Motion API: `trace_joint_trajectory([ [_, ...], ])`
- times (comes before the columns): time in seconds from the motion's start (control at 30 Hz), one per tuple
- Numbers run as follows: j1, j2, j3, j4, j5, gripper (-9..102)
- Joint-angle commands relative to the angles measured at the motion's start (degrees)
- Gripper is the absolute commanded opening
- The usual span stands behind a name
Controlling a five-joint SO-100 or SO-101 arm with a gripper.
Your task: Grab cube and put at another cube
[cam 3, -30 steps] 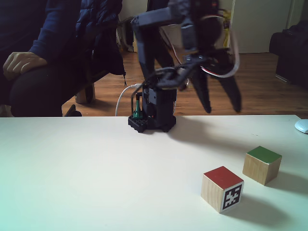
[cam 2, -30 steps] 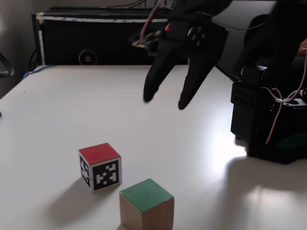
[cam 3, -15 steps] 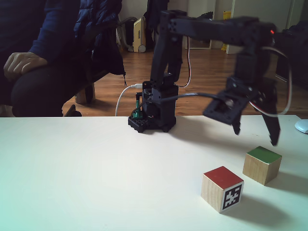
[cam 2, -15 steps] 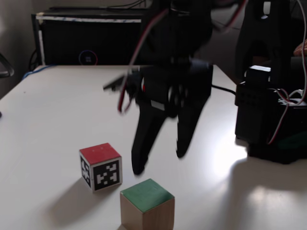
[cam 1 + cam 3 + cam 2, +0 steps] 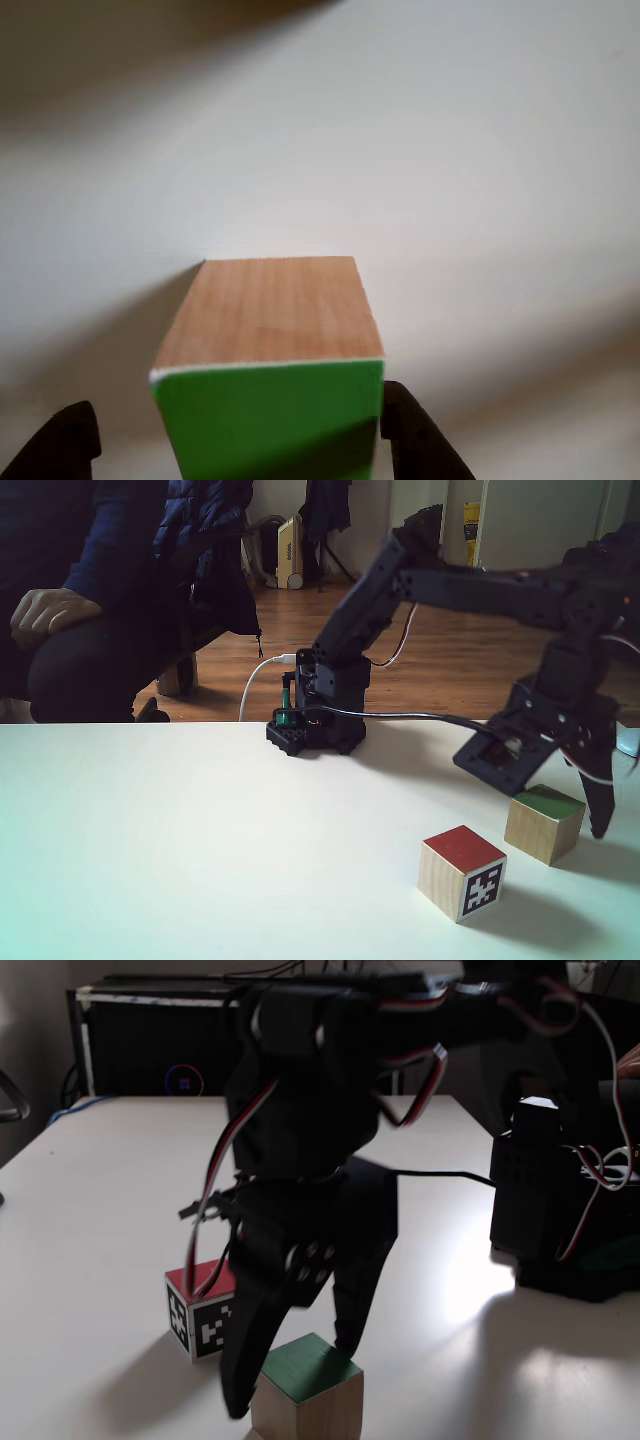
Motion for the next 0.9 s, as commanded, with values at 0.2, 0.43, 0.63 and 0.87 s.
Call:
trace_joint_trajectory([
  [0.2,-1.58,-5.45,-10.90,2.20,0.70,39],
  [0.43,-1.32,-5.45,-9.93,2.29,0.88,35],
  [0.63,-0.62,-6.06,-8.88,2.29,1.05,34],
  [0.87,-0.09,-6.06,-8.44,2.29,1.32,26],
])
